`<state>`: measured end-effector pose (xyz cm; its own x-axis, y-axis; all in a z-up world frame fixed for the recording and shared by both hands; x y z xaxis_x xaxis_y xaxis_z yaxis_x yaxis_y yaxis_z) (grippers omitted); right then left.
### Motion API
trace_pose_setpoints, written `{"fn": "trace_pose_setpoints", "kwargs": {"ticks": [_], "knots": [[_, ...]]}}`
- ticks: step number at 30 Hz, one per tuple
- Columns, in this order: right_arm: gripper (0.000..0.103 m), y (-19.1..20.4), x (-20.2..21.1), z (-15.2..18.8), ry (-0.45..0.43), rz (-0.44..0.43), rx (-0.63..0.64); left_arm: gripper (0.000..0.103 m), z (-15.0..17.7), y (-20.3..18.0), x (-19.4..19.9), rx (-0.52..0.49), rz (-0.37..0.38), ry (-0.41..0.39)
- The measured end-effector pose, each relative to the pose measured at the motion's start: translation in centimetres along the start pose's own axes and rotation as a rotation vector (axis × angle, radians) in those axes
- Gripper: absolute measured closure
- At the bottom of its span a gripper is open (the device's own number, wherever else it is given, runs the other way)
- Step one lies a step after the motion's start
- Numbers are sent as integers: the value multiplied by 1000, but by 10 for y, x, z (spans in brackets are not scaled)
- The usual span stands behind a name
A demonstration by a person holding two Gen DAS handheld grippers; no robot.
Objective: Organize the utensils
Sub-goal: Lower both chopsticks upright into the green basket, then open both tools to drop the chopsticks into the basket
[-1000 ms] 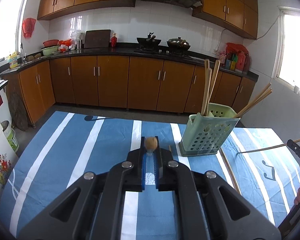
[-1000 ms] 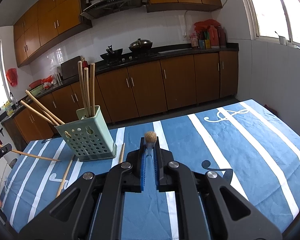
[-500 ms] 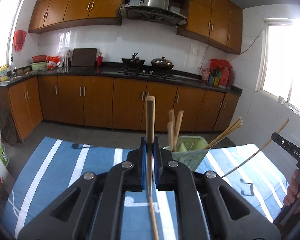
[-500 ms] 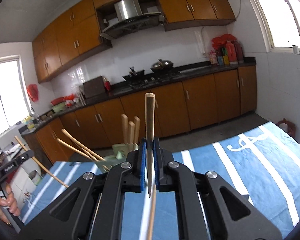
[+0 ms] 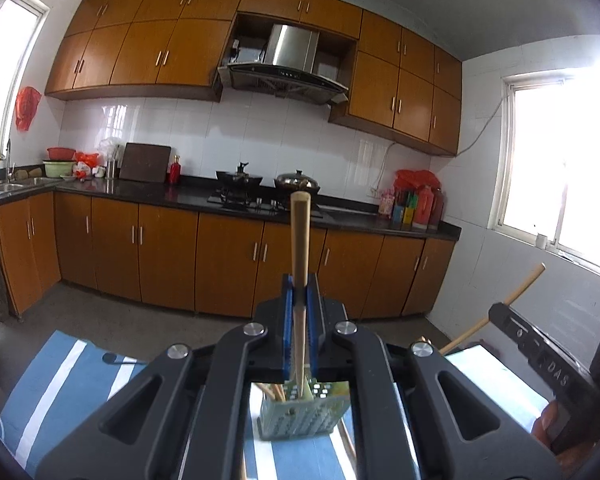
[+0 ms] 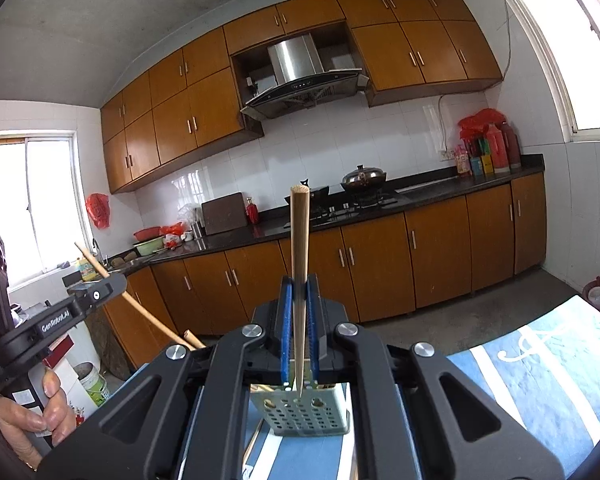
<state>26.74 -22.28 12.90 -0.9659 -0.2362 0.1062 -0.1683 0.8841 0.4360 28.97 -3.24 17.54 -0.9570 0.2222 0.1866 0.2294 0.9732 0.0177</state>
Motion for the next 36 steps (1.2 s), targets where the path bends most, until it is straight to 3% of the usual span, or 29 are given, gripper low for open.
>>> {"fn": "trace_pose_setpoints", "kwargs": {"ticks": [7, 19, 21, 23, 25, 32, 36], "knots": [[95, -8, -23, 0, -7, 9, -30, 96, 8, 5, -35, 31, -25, 20], [95, -16, -69, 40, 125, 59, -6, 95, 48, 15, -79, 69, -4, 112], [94, -19, -69, 41, 138, 63, -16, 93, 51, 17, -78, 71, -1, 117], [86, -24, -63, 38, 133, 72, -30, 90, 52, 19, -74, 68, -4, 115], [70, -28, -58, 34, 118, 78, -40, 85, 50, 24, -68, 70, -10, 107], [70, -53, -22, 28, 99, 129, -48, 75, 43, 39, -32, 84, -30, 85], [69, -84, -8, 54, 168, 215, -43, 73, 62, 50, -4, 66, -56, 114]]}}
Point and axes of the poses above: each gripper's, at about its wrist camera, not at the fingertips, and x roughly against the way its jaws point, y to its left, z to its underside, the point moved 10 cm from there along -x, roughly the way its jaws point, and after that the axes turned 11 degrees about -x, right-handed, at the moved point
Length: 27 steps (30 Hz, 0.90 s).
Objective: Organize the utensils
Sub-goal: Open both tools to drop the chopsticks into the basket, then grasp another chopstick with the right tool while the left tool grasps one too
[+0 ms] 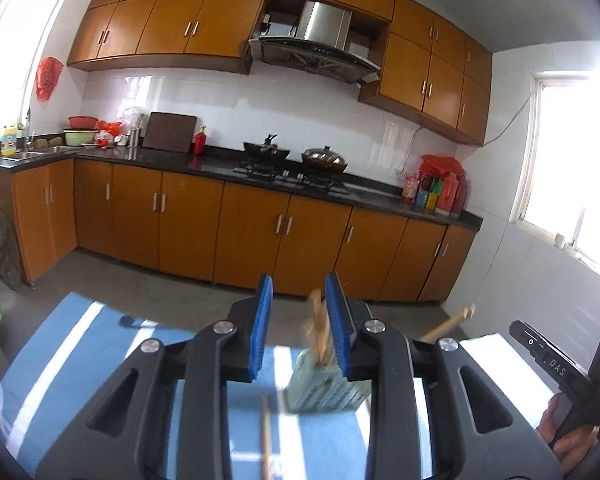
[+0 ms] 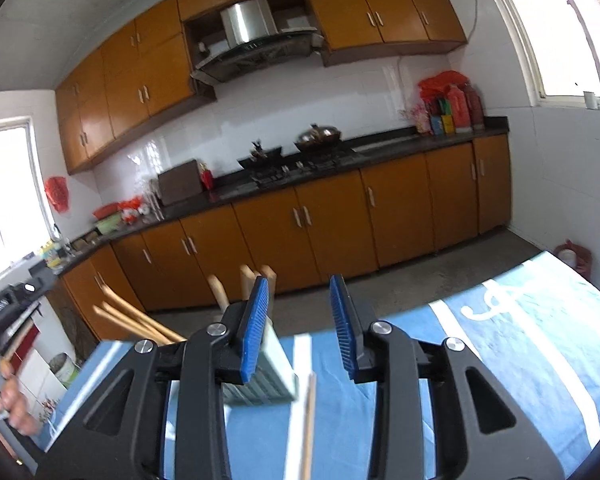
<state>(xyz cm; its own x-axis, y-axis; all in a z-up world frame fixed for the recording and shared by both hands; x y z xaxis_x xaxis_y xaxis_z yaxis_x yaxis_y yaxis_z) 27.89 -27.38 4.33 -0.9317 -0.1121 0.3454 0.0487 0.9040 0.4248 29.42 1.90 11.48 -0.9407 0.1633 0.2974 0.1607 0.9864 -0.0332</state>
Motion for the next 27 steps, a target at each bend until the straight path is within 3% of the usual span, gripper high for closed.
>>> {"fn": "trace_pose_setpoints", "kwargs": {"ticks": [2, 7, 10, 14, 19, 21, 24, 27], "knots": [[69, -20, -8, 25, 73, 52, 13, 67, 23, 10, 9, -4, -18, 41], [69, -54, -33, 103, 287, 124, 17, 64, 103, 33, 3, -32, -51, 213], [69, -48, -48, 152, 419, 100, 25, 64, 144, 45, -7, -34, -67, 312], [70, -25, -61, 195, 503, 87, 102, 59, 186, 54, -13, -12, -67, 395], [70, -20, -75, 224, 554, 107, 146, 57, 208, 47, -13, -11, -48, 434], [72, -18, -76, 225, 531, 125, 182, 56, 214, 42, -13, -11, -36, 444], [95, -19, -77, 224, 511, 147, 206, 55, 216, 34, -17, -11, -22, 456], [95, -30, -77, 216, 492, 165, 188, 55, 222, 24, -20, -14, 2, 464]]}}
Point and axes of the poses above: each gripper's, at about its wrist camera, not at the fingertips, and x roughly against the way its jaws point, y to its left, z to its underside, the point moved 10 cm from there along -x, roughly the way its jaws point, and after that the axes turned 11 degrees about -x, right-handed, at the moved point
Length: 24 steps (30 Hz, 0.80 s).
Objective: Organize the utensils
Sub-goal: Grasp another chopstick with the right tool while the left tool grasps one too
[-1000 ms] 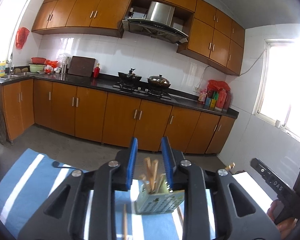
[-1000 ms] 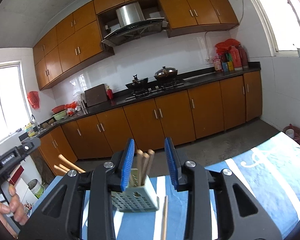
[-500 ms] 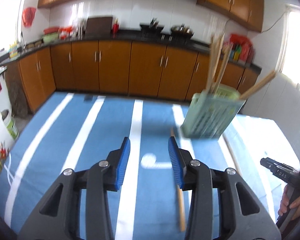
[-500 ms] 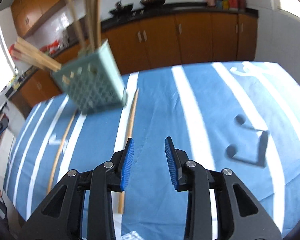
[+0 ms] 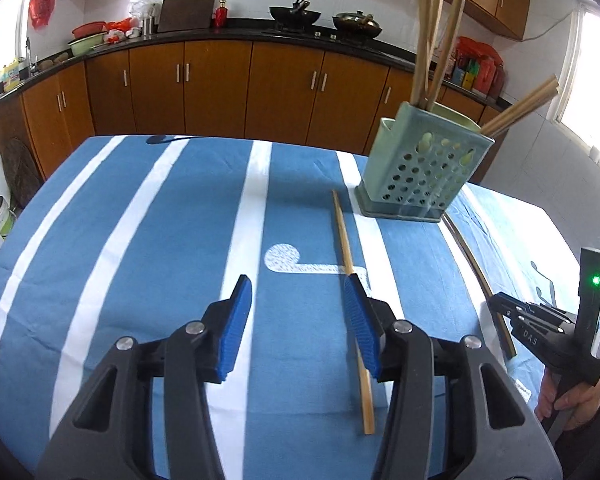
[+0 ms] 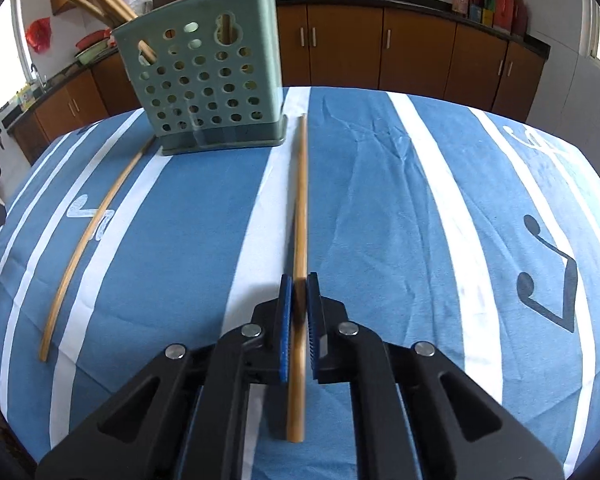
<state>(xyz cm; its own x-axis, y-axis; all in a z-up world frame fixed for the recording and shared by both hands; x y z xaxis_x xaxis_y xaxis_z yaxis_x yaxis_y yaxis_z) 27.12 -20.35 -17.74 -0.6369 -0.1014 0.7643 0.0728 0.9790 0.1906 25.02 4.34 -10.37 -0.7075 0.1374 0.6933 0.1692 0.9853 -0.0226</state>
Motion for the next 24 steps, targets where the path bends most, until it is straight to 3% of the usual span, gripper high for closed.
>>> {"fn": "trace_pose_setpoints", "kwargs": {"ticks": [9, 14, 21, 24], "knots": [[95, -92, 6, -19, -50, 162, -234, 55, 12, -40, -24, -68, 54, 49], [95, -106, 8, -18, -50, 166, -249, 57, 20, -53, -41, -107, 43, 90], [95, -98, 8, -16, -50, 160, -230, 78, 29, -60, -66, -140, 5, 148], [95, -94, 6, -16, -46, 149, -220, 94, 27, -57, -69, -164, -39, 132]]}}
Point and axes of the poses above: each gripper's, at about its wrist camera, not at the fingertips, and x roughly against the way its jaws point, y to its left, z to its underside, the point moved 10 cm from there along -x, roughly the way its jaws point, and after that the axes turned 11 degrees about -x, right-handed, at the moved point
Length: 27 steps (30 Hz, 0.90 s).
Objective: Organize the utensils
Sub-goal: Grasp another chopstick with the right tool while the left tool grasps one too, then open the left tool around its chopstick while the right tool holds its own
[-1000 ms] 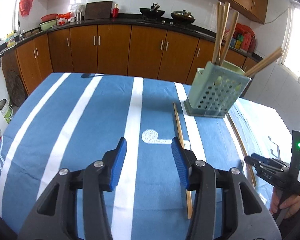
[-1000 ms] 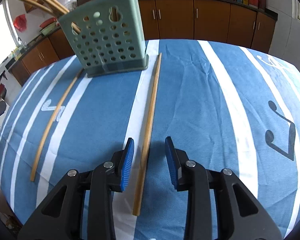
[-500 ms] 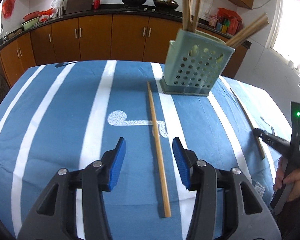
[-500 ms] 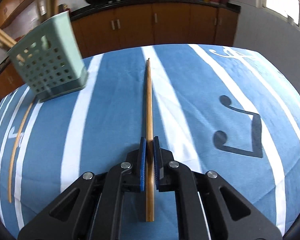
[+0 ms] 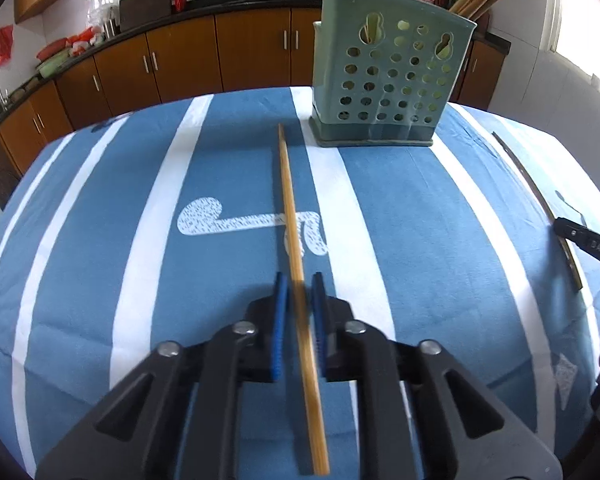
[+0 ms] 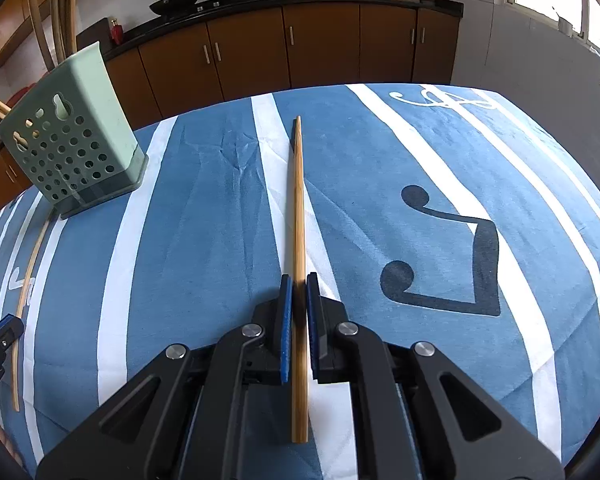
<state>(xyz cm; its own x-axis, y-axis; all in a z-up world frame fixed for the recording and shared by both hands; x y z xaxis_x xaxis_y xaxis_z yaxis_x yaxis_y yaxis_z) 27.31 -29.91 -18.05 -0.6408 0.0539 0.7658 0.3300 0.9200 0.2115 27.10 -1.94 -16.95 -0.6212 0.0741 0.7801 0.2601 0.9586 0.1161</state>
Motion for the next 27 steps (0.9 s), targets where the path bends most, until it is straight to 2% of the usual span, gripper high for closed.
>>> {"fn": "trace_pose_setpoints", "kwargs": {"ticks": [2, 11, 15, 20, 22, 27], "knots": [[95, 4, 0, 2, 5, -20, 8, 95, -2, 7, -3, 18, 1, 0], [95, 43, 5, 19, 26, -135, 101, 95, -14, 65, -18, 114, -83, 13], [95, 46, 5, 21, 11, -120, 136, 92, -16, 72, -20, 124, -84, 9], [95, 45, 5, 20, 8, -110, 143, 79, -18, 63, -22, 83, -84, 13], [94, 46, 5, 21, 6, -101, 150, 79, -18, 62, -22, 71, -98, 17], [94, 46, 5, 20, 4, -93, 157, 77, -15, 68, -20, 111, -69, 8]]}}
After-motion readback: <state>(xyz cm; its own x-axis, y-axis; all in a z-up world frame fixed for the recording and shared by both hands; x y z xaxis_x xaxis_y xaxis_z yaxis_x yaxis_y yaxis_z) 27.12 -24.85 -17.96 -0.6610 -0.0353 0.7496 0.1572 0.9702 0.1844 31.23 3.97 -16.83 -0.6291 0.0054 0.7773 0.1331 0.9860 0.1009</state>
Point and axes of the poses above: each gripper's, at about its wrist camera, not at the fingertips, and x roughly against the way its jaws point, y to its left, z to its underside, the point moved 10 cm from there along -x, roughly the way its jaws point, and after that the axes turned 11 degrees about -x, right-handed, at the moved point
